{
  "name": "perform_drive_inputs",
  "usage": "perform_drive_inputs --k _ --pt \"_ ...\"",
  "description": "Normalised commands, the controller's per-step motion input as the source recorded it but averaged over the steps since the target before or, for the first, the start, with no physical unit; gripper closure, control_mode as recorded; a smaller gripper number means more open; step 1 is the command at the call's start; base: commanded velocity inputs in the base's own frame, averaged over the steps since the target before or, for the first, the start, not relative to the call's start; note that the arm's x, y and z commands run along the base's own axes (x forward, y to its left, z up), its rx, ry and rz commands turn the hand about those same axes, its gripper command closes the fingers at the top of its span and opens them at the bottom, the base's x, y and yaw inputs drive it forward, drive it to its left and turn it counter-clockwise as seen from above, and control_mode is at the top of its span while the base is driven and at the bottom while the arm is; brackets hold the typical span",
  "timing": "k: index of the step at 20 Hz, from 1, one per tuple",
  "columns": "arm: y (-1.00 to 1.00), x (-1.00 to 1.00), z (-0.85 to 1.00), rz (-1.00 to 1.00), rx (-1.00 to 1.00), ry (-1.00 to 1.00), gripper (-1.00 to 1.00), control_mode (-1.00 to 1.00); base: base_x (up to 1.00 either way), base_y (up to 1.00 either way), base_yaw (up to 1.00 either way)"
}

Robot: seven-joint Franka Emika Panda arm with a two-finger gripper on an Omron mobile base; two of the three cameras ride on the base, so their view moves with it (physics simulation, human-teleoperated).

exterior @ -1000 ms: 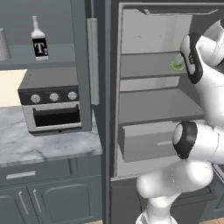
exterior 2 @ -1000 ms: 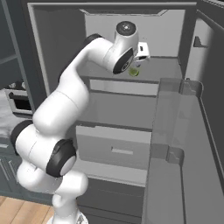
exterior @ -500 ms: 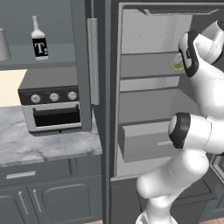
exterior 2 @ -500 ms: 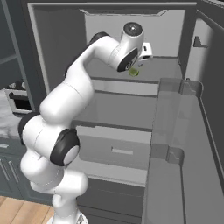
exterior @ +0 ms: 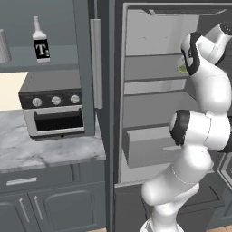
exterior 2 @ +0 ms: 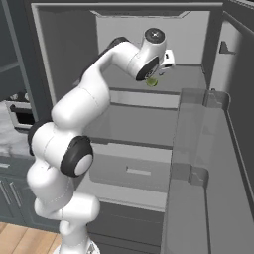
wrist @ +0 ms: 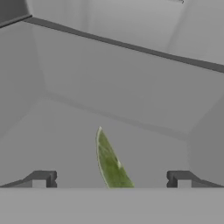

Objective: There is a bowl on the dining counter. Grab a lemon wedge from the fridge and place it in the bowl. Then get the liquor bottle and glass cup from the cabinet and place them next to the bowl.

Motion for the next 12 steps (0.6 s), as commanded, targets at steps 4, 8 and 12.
perform_drive_inputs --k 4,8,12 --pt "-0.12 0.28 -0.1 0.0 0.0 0.0 -1.0 -1.0 0.0 0.0 0.0" --pt "-0.11 0.17 -0.16 0.0 0.0 0.01 -1.0 -1.0 0.0 0.0 0.0" --pt "0.0 0.0 -0.18 0.0 0.0 0.01 -1.0 -1.0 0.0 0.0 0.0"
